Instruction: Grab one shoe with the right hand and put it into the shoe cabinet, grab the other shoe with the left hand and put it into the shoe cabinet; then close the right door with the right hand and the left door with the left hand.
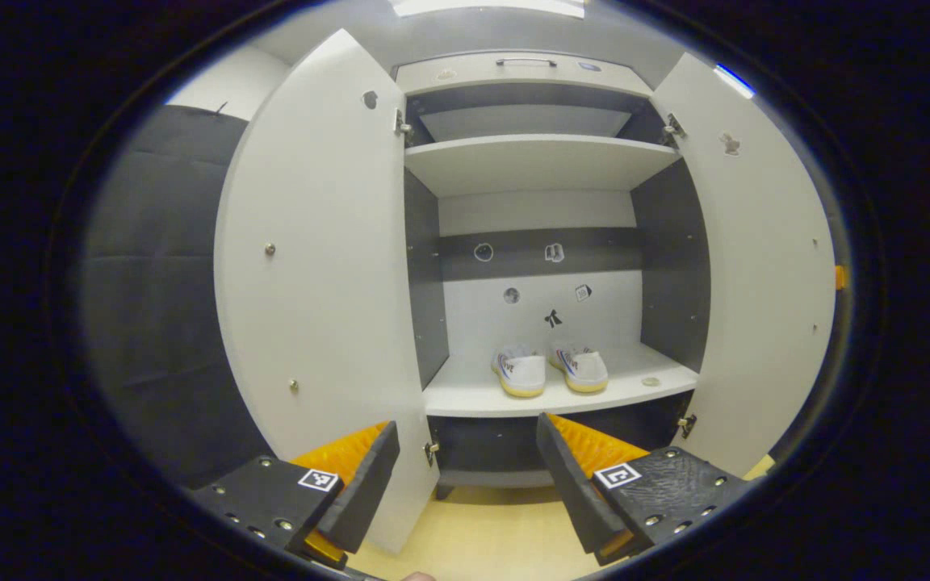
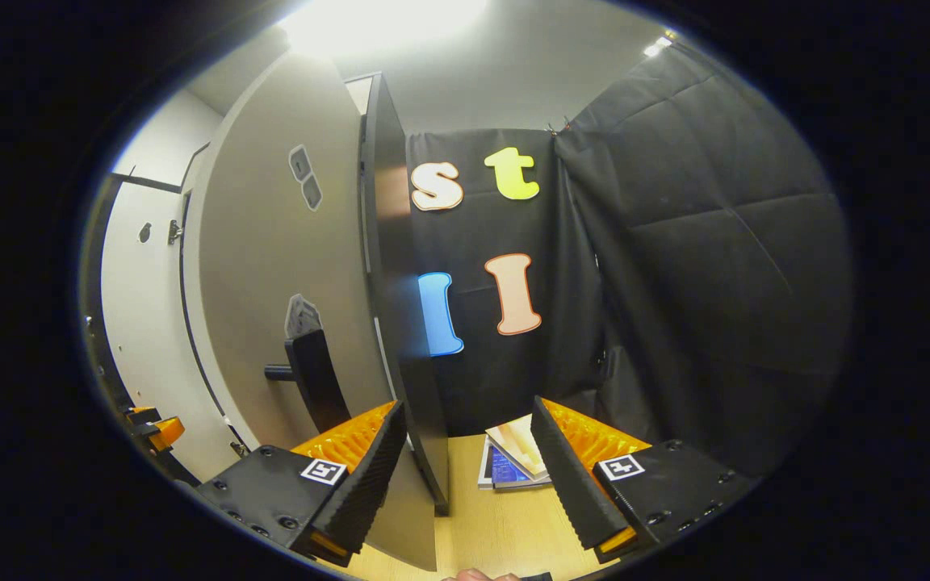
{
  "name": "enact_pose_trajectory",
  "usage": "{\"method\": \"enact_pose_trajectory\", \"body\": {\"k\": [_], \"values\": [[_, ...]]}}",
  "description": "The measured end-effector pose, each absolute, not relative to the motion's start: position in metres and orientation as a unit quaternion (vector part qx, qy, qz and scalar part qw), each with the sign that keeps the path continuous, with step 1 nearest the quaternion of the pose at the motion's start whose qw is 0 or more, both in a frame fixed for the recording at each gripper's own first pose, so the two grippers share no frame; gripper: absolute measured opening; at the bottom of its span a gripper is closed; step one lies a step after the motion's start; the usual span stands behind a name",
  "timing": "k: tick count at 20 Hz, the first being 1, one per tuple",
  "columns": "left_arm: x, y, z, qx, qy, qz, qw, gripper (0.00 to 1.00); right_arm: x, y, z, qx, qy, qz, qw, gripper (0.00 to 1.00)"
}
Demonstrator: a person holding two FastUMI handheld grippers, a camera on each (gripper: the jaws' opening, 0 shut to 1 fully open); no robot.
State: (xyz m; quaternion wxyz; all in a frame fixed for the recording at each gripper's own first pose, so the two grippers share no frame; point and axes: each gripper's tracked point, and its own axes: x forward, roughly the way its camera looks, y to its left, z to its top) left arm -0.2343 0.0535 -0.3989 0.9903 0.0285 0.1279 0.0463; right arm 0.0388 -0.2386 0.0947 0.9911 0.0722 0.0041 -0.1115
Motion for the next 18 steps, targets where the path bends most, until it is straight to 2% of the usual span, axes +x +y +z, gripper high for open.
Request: {"method": "enact_pose_trajectory", "body": {"k": [6,15,16,18], "values": [[-0.247,0.058,-0.395,0.03,0.127,0.006,0.991,1.0,0.033,-0.225,0.102,0.033,0.013,-0.147,0.988,0.96],[-0.271,0.077,-0.399,-0.02,0.142,-0.028,0.989,0.98,0.051,-0.137,0.102,0.083,0.024,-0.109,0.99,0.96],[-0.275,0.081,-0.399,-0.024,0.142,-0.03,0.989,0.98,0.056,-0.125,0.103,0.09,0.022,-0.104,0.99,0.93],[-0.281,0.088,-0.398,-0.029,0.143,-0.035,0.989,0.98,0.067,-0.103,0.106,0.093,0.018,-0.09,0.991,0.96]]}}
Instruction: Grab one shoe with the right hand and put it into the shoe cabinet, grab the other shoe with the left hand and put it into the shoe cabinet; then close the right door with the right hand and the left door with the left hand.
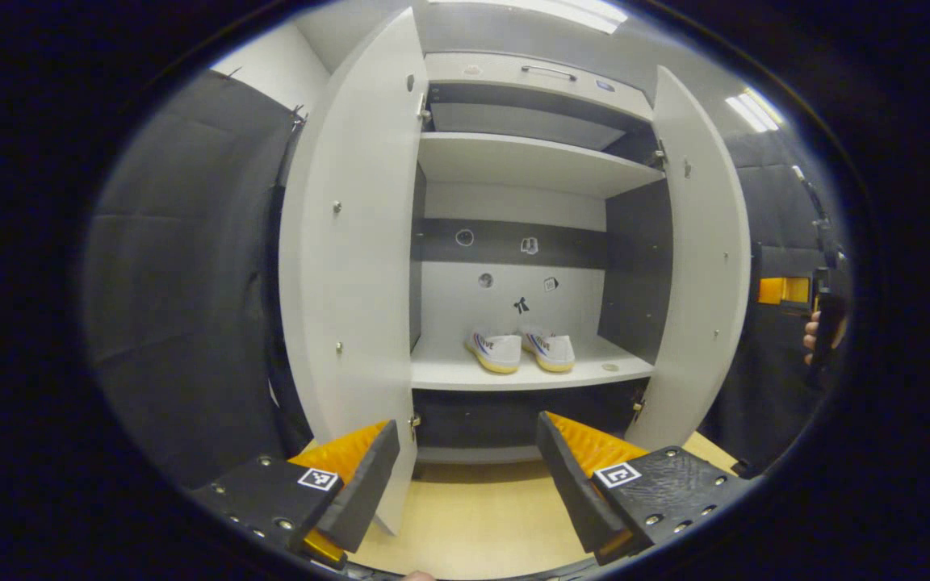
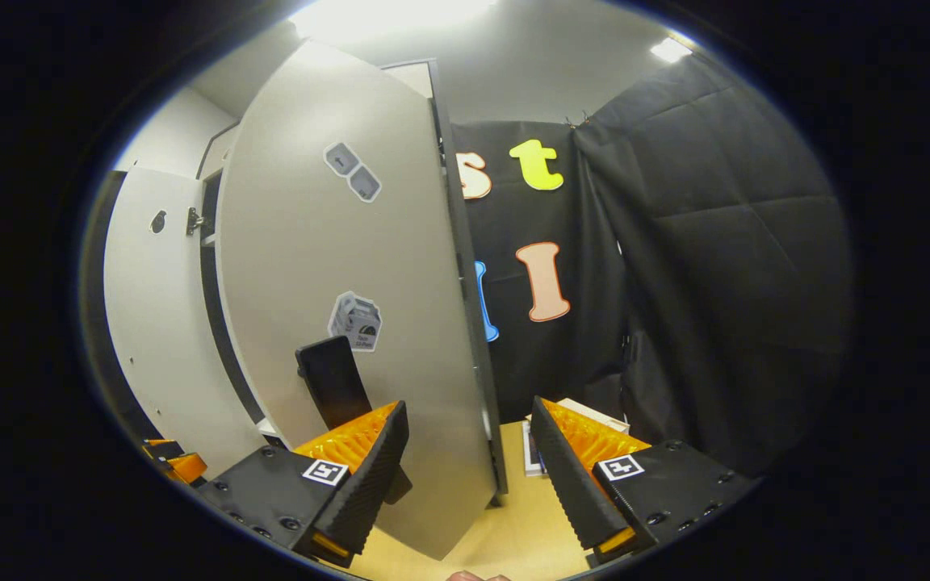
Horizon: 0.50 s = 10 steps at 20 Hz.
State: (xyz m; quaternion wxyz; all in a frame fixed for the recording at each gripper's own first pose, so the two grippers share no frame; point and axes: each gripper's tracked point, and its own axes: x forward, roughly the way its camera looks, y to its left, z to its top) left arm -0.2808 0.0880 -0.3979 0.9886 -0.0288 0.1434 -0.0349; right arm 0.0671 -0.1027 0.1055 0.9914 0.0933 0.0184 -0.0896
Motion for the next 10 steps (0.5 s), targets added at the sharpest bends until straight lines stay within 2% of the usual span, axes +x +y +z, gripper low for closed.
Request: {"method": "enact_pose_trajectory", "body": {"k": [3,6,10], "values": [[-0.295,0.106,-0.387,-0.042,0.127,-0.031,0.991,1.0,0.085,-0.066,0.109,0.112,0.004,-0.059,0.992,0.97],[-0.314,0.132,-0.381,-0.054,0.111,-0.013,0.992,0.98,0.089,-0.057,0.099,0.126,0.007,-0.062,0.99,0.97],[-0.32,0.187,-0.378,-0.085,0.104,0.047,0.99,0.98,0.084,-0.058,0.082,0.151,0.023,-0.066,0.986,0.98]]}}
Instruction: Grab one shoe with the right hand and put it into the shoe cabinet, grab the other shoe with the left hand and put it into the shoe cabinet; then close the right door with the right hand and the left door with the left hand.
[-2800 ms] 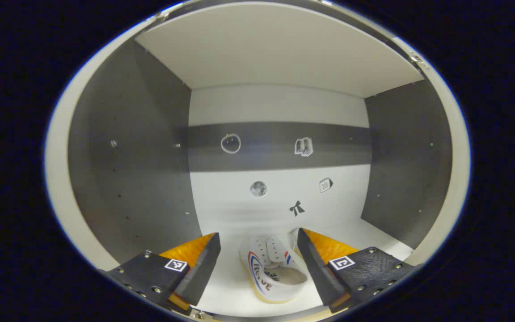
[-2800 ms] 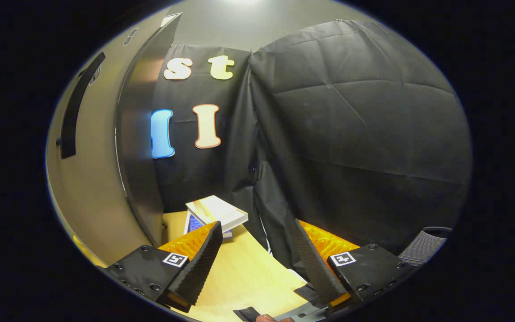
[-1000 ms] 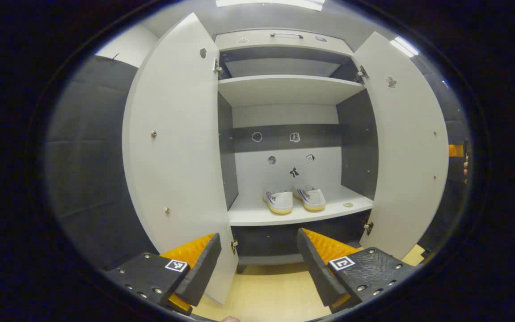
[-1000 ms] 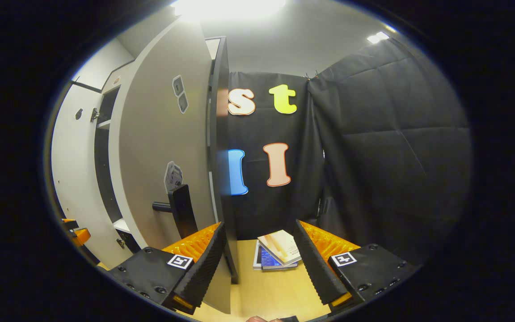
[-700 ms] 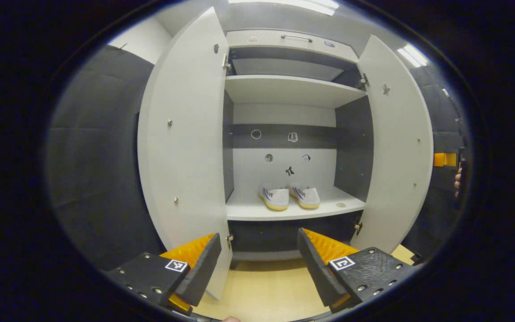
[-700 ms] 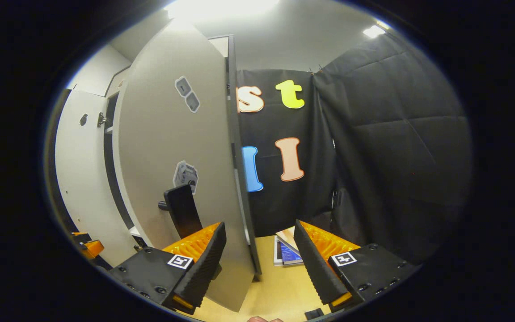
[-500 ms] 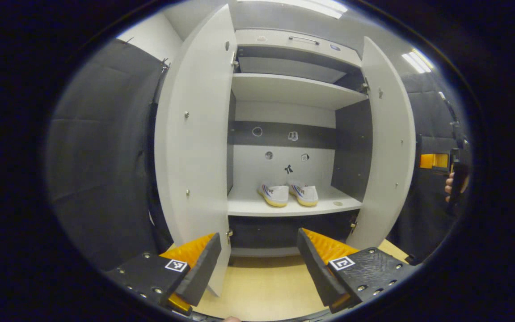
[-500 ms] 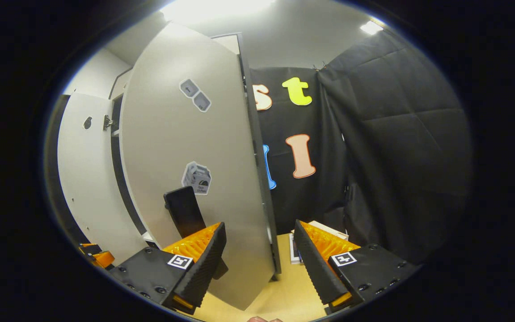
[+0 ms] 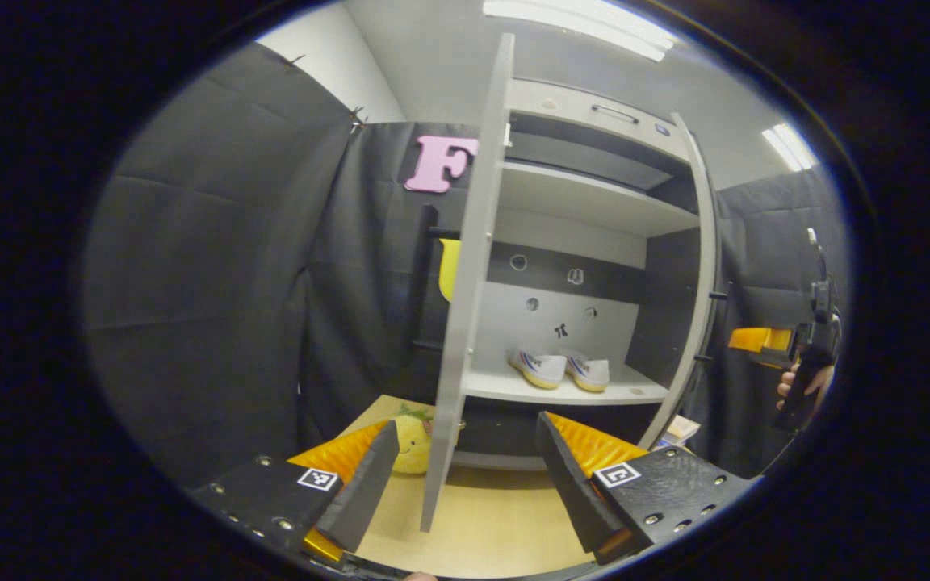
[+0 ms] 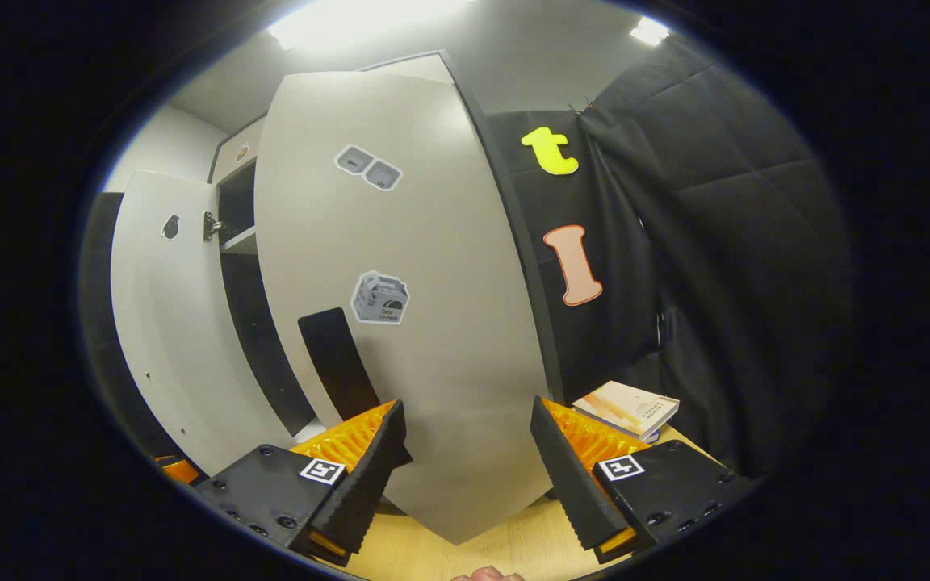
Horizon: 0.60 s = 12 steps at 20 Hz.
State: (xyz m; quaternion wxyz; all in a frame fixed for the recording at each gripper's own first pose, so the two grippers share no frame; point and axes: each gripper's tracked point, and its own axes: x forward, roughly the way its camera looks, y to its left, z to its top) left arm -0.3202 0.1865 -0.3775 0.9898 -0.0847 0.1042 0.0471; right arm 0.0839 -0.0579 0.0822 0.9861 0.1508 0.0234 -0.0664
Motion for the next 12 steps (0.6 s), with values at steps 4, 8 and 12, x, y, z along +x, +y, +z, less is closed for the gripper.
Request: {"method": "enact_pose_trajectory", "body": {"k": [4,8,12], "values": [[-0.324,0.257,-0.356,-0.066,0.084,0.097,0.99,0.98,0.075,-0.065,0.08,0.151,0.017,-0.089,0.984,0.98],[-0.303,0.3,-0.332,-0.056,0.059,0.093,0.992,0.98,0.063,-0.069,0.07,0.133,0.022,-0.107,0.985,0.98],[-0.272,0.315,-0.316,-0.041,0.039,0.055,0.997,0.98,0.052,-0.067,0.056,0.124,0.044,-0.112,0.985,0.98]]}}
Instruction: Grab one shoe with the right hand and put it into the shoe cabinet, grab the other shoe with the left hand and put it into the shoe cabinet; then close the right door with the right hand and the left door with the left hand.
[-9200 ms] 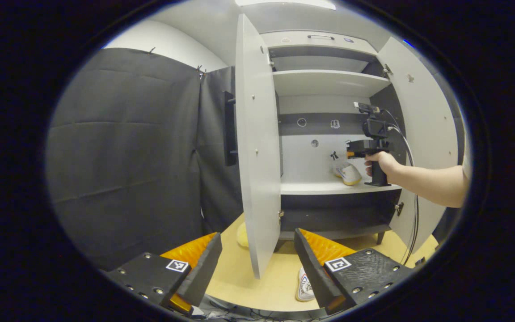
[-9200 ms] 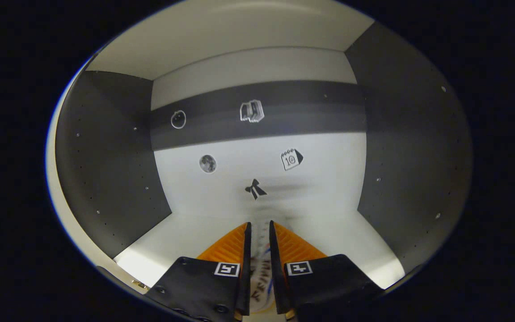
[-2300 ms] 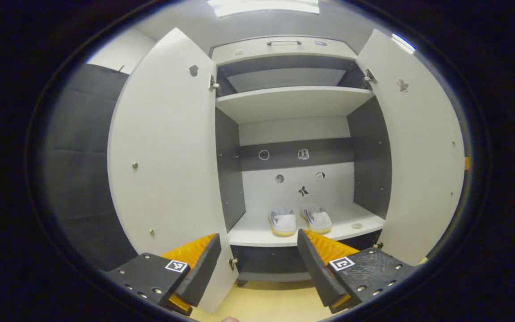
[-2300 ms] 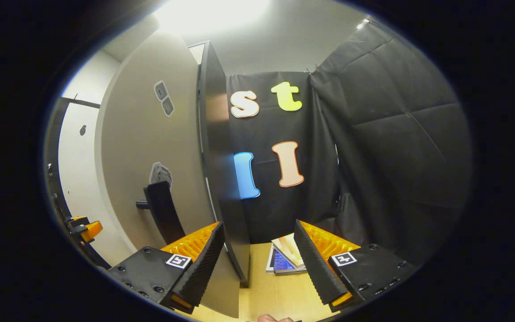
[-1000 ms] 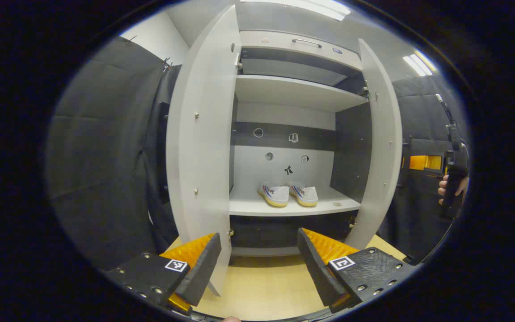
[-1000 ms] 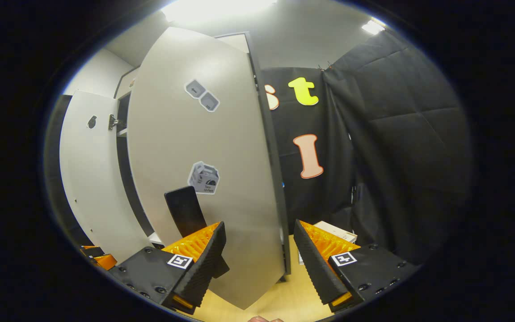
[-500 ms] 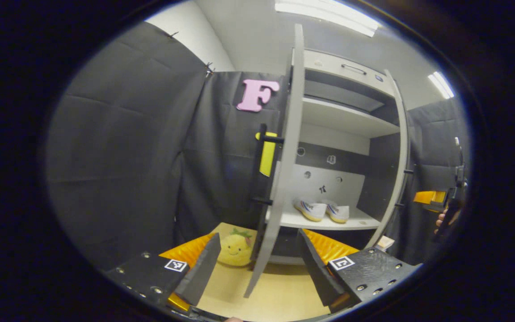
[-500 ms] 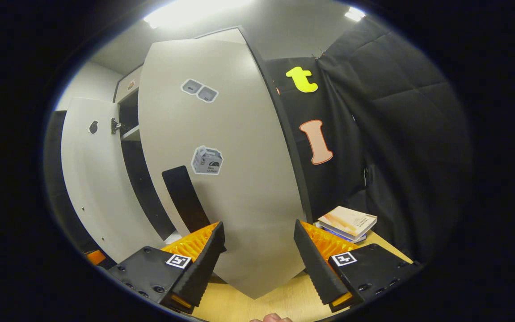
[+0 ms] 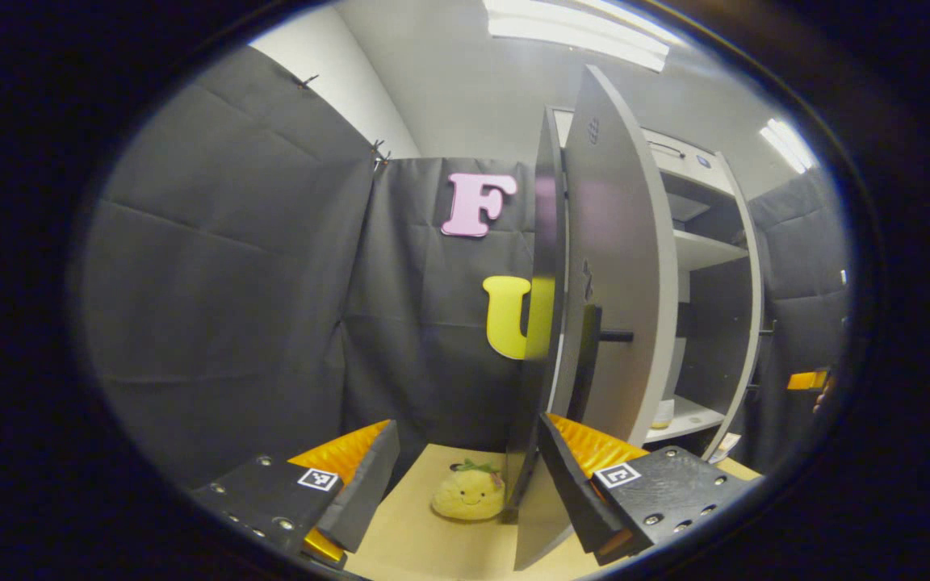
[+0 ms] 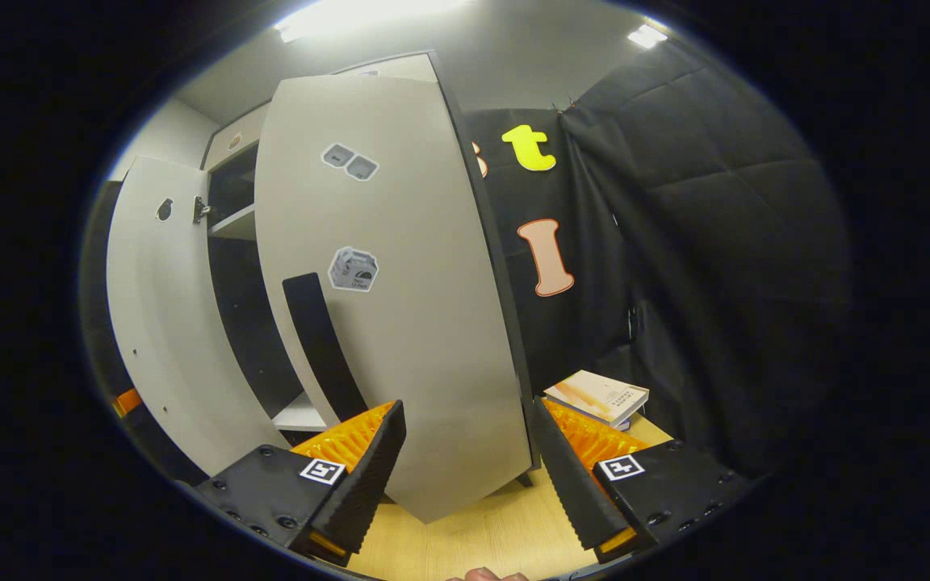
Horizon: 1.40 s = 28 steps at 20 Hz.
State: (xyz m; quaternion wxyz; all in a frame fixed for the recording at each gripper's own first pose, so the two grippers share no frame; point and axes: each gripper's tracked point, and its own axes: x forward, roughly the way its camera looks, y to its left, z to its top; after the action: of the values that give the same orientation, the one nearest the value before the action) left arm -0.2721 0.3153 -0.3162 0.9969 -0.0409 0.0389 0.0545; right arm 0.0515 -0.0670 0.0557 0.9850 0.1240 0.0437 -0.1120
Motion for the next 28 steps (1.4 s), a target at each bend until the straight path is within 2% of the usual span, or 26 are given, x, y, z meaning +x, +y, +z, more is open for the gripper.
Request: {"method": "enact_pose_trajectory", "body": {"k": [3,7,9,14,16,18,22,28], "values": [[-0.246,0.316,-0.302,-0.018,0.026,0.019,0.999,1.0,0.043,-0.072,0.054,0.104,0.048,-0.119,0.986,0.98],[-0.211,0.311,-0.28,0.011,0.009,-0.027,1.0,0.95,0.035,-0.078,0.054,0.099,0.05,-0.13,0.985,0.98],[-0.197,0.304,-0.281,0.01,0.016,-0.047,0.999,0.98,0.03,-0.082,0.054,0.093,0.05,-0.138,0.985,0.98],[-0.195,0.292,-0.285,0.0,0.039,-0.064,0.997,0.94,0.03,-0.094,0.043,0.087,0.056,-0.14,0.985,0.98],[-0.193,0.263,-0.284,0.002,0.049,-0.079,0.996,0.94,0.037,-0.098,0.037,0.1,0.064,-0.135,0.984,0.98],[-0.194,0.238,-0.281,0.012,0.053,-0.078,0.995,0.94,0.052,-0.105,0.037,0.102,0.065,-0.127,0.985,0.98],[-0.195,0.199,-0.287,-0.004,0.058,-0.031,0.998,0.95,0.064,-0.125,0.042,0.084,0.059,-0.117,0.988,0.98],[-0.176,0.086,-0.321,-0.016,0.086,-0.03,0.996,0.94,0.081,-0.154,0.029,0.074,0.071,-0.089,0.991,0.98]]}}
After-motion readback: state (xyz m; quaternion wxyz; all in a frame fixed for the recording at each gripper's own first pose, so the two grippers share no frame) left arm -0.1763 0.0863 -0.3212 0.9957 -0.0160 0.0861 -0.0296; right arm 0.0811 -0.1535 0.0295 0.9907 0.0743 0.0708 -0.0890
